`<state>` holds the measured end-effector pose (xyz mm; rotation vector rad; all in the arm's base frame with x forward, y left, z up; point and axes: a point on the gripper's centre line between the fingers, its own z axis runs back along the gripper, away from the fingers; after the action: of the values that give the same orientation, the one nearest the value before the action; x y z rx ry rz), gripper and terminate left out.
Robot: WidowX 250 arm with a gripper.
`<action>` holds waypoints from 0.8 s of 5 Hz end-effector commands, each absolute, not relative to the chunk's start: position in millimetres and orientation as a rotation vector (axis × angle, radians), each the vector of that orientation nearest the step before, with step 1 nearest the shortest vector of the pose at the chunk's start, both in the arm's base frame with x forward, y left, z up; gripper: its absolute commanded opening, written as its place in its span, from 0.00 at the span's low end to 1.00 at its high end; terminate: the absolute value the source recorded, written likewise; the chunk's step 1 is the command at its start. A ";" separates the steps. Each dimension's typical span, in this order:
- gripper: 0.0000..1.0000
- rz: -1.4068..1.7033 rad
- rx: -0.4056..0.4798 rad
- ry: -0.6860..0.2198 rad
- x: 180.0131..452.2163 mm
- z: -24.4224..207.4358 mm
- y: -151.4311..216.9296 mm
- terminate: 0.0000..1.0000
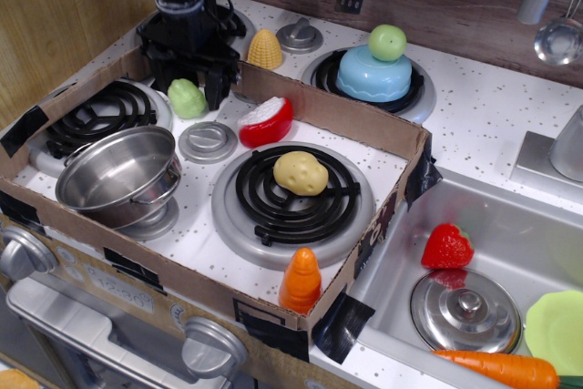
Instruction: Put broccoli in pot
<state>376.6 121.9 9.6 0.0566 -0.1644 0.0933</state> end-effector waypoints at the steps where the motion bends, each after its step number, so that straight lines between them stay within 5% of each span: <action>1: 0.00 0.112 0.045 -0.221 384.8 13.4 120.0 0.00; 4: 0.00 0.108 0.140 -0.238 380.4 68.1 124.3 0.00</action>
<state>369.8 122.5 35.9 0.1176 -0.1452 0.1147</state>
